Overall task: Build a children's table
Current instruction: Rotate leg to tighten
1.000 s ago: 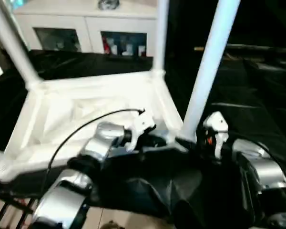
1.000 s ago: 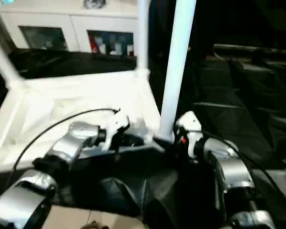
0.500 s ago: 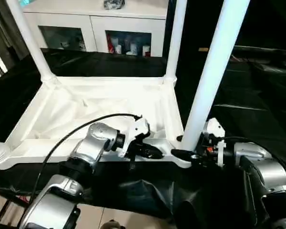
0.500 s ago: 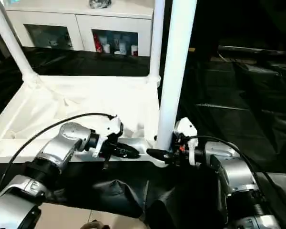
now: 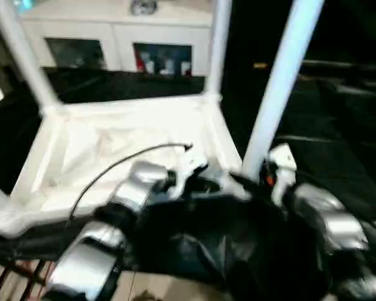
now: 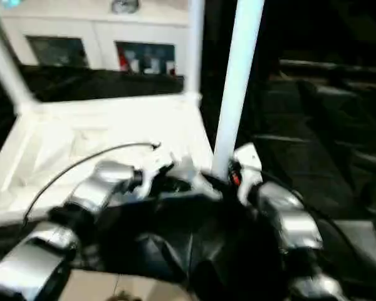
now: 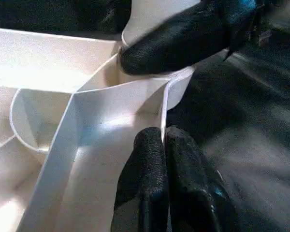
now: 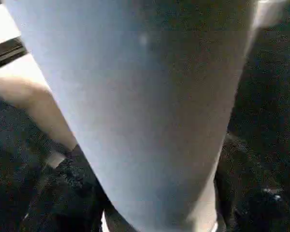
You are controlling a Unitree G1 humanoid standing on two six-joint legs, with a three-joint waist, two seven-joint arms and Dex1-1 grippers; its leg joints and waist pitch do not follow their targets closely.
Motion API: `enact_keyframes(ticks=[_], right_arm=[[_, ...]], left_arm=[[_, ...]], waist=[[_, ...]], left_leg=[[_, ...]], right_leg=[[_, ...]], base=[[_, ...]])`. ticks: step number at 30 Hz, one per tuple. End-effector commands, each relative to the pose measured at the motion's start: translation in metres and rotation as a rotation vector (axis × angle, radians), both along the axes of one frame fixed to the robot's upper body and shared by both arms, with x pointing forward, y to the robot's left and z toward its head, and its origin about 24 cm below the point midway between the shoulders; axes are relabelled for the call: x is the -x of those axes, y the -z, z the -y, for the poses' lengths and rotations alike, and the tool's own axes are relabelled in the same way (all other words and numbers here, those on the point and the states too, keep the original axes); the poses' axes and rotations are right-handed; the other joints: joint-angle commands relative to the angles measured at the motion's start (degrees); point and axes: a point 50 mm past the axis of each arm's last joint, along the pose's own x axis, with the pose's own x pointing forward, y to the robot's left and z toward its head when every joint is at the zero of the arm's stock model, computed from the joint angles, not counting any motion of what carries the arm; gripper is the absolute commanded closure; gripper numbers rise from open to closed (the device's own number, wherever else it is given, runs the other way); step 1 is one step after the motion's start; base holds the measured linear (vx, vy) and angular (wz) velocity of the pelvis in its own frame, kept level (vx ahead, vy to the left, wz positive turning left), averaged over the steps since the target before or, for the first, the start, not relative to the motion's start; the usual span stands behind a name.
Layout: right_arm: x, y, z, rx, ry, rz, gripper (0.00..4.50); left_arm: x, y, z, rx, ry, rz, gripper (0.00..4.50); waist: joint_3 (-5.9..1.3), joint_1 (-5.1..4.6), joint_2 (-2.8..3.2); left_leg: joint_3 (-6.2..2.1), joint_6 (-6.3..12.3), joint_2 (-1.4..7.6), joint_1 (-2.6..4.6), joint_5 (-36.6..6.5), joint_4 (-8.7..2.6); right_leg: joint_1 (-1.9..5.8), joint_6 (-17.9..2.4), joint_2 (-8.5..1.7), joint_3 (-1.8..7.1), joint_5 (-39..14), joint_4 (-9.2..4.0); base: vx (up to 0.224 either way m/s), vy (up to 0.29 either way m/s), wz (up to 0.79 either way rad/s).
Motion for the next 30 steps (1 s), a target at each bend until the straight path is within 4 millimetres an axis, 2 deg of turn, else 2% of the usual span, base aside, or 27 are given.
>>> enact_keyframes(ticks=[1, 4, 5, 6, 7, 10, 11, 12, 14, 15, 17, 18, 19, 20, 21, 22, 23, 24, 26, 30], right_arm=[[0.006, 0.026, -0.026, 0.023, 0.025, -0.118, 1.93], [-0.004, 0.021, -0.043, 0.018, 0.083, -0.092, 1.93], [-0.006, 0.018, -0.049, 0.029, 0.070, -0.059, 1.93], [-0.007, 0.017, -0.051, 0.019, 0.060, -0.054, 1.23], [-0.007, 0.014, -0.055, -0.011, 0.038, -0.042, 1.23], [-0.007, 0.013, -0.055, -0.040, 0.029, -0.041, 1.23], [-0.007, 0.012, -0.054, -0.041, 0.022, -0.033, 0.92], [-0.005, 0.011, -0.053, -0.028, 0.001, -0.023, 0.92], [-0.002, 0.010, -0.049, -0.005, -0.047, 0.002, 0.80], [0.000, 0.009, -0.045, 0.007, -0.070, 0.015, 0.80], [0.003, 0.007, -0.039, 0.018, -0.099, 0.035, 0.80], [0.009, 0.002, -0.019, 0.026, -0.135, 0.060, 0.80], [0.009, 0.002, -0.019, 0.026, -0.135, 0.060, 0.80], [0.012, 0.000, -0.011, 0.026, -0.142, 0.065, 0.80], [0.016, -0.008, 0.018, 0.041, -0.145, 0.076, 0.80], [0.019, -0.012, 0.032, 0.049, -0.142, 0.081, 0.80], [0.019, -0.013, 0.033, 0.050, -0.142, 0.082, 0.80], [0.022, -0.019, 0.047, 0.053, -0.143, 0.086, 0.80], [0.024, -0.025, 0.060, 0.069, -0.146, 0.092, 0.80], [0.033, -0.036, 0.084, 0.100, -0.151, 0.086, 0.80]], left_arm=[[-0.012, -0.027, 0.025, 0.078, -0.062, 0.114, 4.50], [-0.013, -0.029, 0.038, 0.080, -0.076, 0.137, 4.50], [-0.013, -0.029, 0.040, 0.079, -0.073, 0.145, 4.50], [-0.013, -0.029, 0.040, 0.078, -0.074, 0.148, 4.50], [-0.013, -0.029, 0.041, 0.076, -0.070, 0.152, 4.50], [-0.013, -0.028, 0.040, 0.074, -0.066, 0.154, 4.50], [-0.013, -0.027, 0.039, 0.073, -0.066, 0.156, 4.50], [-0.013, -0.026, 0.038, 0.071, -0.066, 0.158, 4.50], [-0.013, -0.024, 0.036, 0.066, -0.066, 0.161, 4.50], [-0.013, -0.023, 0.035, 0.065, -0.064, 0.161, 4.50], [-0.012, -0.022, 0.034, 0.063, -0.061, 0.165, 4.50], [-0.011, -0.021, 0.034, 0.065, -0.049, 0.168, 4.50], [-0.011, -0.021, 0.034, 0.065, -0.049, 0.168, 4.50], [-0.010, -0.020, 0.034, 0.067, -0.042, 0.168, 4.50], [-0.008, -0.019, 0.034, 0.073, -0.022, 0.172, 4.50], [-0.006, -0.018, 0.034, 0.077, -0.011, 0.174, 4.50], [-0.006, -0.018, 0.034, 0.077, -0.011, 0.174, 4.50], [-0.005, -0.017, 0.034, 0.080, -0.007, 0.174, 4.50], [-0.005, -0.017, 0.033, 0.079, -0.009, 0.173, 4.50], [-0.004, -0.015, 0.032, 0.082, -0.001, 0.173, 4.50]], waist=[[-3.37, -0.11, -0.82], [-3.68, -0.27, -0.57], [-3.68, -0.27, -0.57], [-3.88, -0.30, -0.80], [-3.82, -0.20, -0.80], [-3.70, -0.11, -0.82], [-3.65, -0.16, -0.84], [-3.57, -0.17, -0.99], [-3.55, -0.11, -0.87], [-3.54, -0.14, -1.32], [-3.57, 0.11, -1.23], [-3.55, 0.25, -1.51], [-3.61, 0.71, -1.47], [-3.57, 0.84, -1.49], [-3.61, 1.14, -1.55], [-3.64, 1.68, -1.50], [-3.64, 1.83, -1.54], [-3.57, 1.86, -1.54], [-3.52, 1.76, -1.51], [-3.55, 1.74, -1.74]], left_leg=[[-1.28, 0.69, 2.74, 0.43, -15.0, -4.60], [-0.98, 1.76, 2.56, 0.33, -12.3, -4.21], [-0.98, 1.76, 2.56, 0.33, -12.3, -4.21], [-0.91, 2.38, 2.41, 0.08, -10.6, -4.07], [-0.79, 3.28, 2.37, 0.03, -9.9, -3.97], [-0.87, 4.00, 2.65, 0.17, -10.3, -4.13], [-0.86, 3.87, 2.69, 0.17, -10.7, -4.17], [-0.81, 3.71, 2.68, 0.26, -11.6, -4.21], [-0.88, 3.48, 2.75, 0.27, -12.2, -4.27], [-0.82, 3.59, 2.77, 0.28, -12.3, -4.26], [-0.84, 4.21, 2.70, 0.17, -11.4, -4.16], [-0.78, 4.73, 2.65, 0.09, -10.9, -4.07], [-0.66, 5.17, 2.74, 0.33, -10.8, -3.89], [-0.71, 5.58, 2.73, 0.02, -10.1, -3.91], [-0.68, 5.80, 2.80, 0.24, -9.8, -3.86], [-0.62, 6.63, 2.81, 0.32, -9.8, -3.67], [-0.63, 6.97, 2.83, 0.14, -9.7, -3.60], [-0.74, 7.27, 2.75, -0.22, -9.5, -3.64], [-0.77, 7.32, 2.80, -0.09, -10.0, -3.63], [-0.79, 6.94, 2.69, -0.07, -10.0, -3.55]], right_leg=[[2.65, -8.5, -4.19, 2.84, -22.3, -5.29], [2.85, -10.7, -4.08, 2.97, -14.9, -4.62], [2.85, -10.7, -4.08, 2.97, -14.9, -4.62], [3.23, -11.1, -4.08, 2.93, -12.6, -4.30], [3.21, -11.2, -4.05, 2.93, -11.8, -4.32], [3.25, -11.6, -4.10, 2.86, -12.5, -4.34], [3.25, -11.6, -4.12, 2.87, -13.2, -4.38], [3.17, -11.2, -4.10, 2.88, -14.8, -4.64], [3.18, -10.9, -4.21, 2.92, -16.0, -4.69], [3.19, -10.8, -4.17, 2.93, -16.0, -4.71], [3.28, -10.3, -4.15, 2.96, -15.3, -4.67], [3.41, -10.3, -4.17, 2.97, -15.0, -4.59], [3.30, -10.1, -4.19, 3.03, -14.9, -4.74], [3.33, -10.4, -4.27, 3.07, -14.3, -4.44], [3.36, -10.2, -4.15, 2.97, -14.6, -4.63], [3.41, -10.2, -4.12, 3.02, -14.2, -4.59], [3.42, -10.3, -4.18, 3.02, -13.9, -4.47], [3.66, -10.0, -4.13, 2.88, -14.0, -4.46], [3.40, -10.0, -4.13, 2.71, -15.6, -4.68], [3.34, -9.2, -4.05, 2.64, -18.1, -4.93]], base=[[0.000, 0.000, 0.00], [0.000, 0.000, 0.00], [0.000, 0.000, 0.00], [0.000, 0.000, 0.00], [0.000, 0.000, 0.00], [0.000, 0.000, 0.00], [0.000, 0.000, 0.00], [0.000, 0.000, 0.00], [0.000, 0.000, 0.00], [0.000, 0.000, 0.00], [0.000, 0.000, 0.00], [0.000, 0.000, 0.00], [0.000, 0.000, 0.00], [0.000, 0.000, 0.00], [0.000, 0.000, 0.00], [0.000, 0.000, 0.00], [0.000, 0.000, 0.00], [0.000, 0.000, 0.00], [0.000, 0.000, 0.00], [0.000, 0.000, 0.00]])
